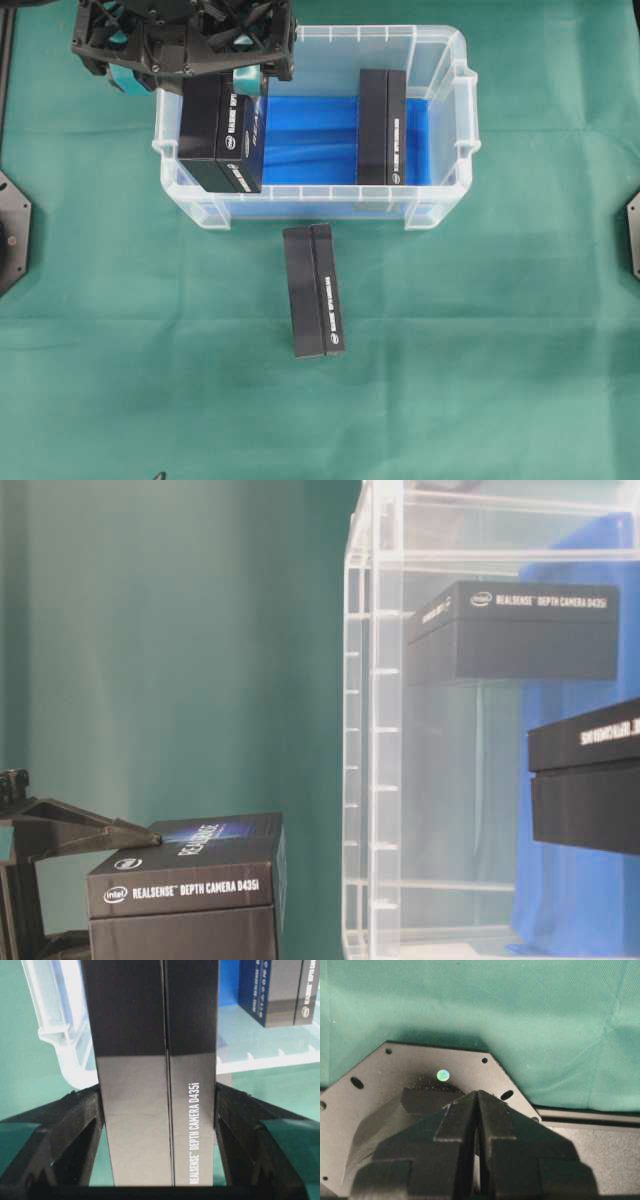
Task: Take the box out of the case with the left arm.
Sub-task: 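Lift the left black box up out of the case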
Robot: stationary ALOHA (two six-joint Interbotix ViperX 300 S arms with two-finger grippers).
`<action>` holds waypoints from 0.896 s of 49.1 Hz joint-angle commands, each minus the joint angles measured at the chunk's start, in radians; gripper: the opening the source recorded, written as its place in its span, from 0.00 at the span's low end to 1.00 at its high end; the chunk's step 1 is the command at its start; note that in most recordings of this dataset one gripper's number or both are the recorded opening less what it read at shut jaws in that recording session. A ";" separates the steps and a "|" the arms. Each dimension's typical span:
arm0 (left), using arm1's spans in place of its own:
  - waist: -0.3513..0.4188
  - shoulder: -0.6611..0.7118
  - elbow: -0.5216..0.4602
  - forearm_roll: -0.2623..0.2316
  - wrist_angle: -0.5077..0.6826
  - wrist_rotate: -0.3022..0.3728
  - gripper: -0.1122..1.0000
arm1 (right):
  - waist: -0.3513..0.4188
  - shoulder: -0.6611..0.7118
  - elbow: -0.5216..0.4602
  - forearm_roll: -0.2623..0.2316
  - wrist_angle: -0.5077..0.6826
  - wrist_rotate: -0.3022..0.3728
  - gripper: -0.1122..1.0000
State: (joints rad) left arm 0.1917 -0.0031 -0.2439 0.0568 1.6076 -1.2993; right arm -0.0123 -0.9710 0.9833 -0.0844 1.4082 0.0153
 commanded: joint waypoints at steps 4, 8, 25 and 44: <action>-0.006 -0.028 -0.031 0.003 0.000 0.000 0.64 | -0.002 0.003 -0.026 0.000 0.002 0.003 0.09; -0.011 -0.028 -0.031 0.003 0.000 -0.003 0.64 | -0.002 0.003 -0.026 0.000 0.002 0.003 0.09; -0.029 -0.026 -0.032 0.003 -0.002 -0.015 0.64 | -0.002 0.003 -0.026 0.000 0.002 0.003 0.09; -0.038 -0.026 -0.031 0.003 -0.006 -0.043 0.64 | -0.002 0.003 -0.026 0.000 0.002 0.003 0.09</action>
State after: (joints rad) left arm 0.1580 -0.0031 -0.2439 0.0583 1.6045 -1.3392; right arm -0.0123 -0.9710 0.9833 -0.0844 1.4082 0.0169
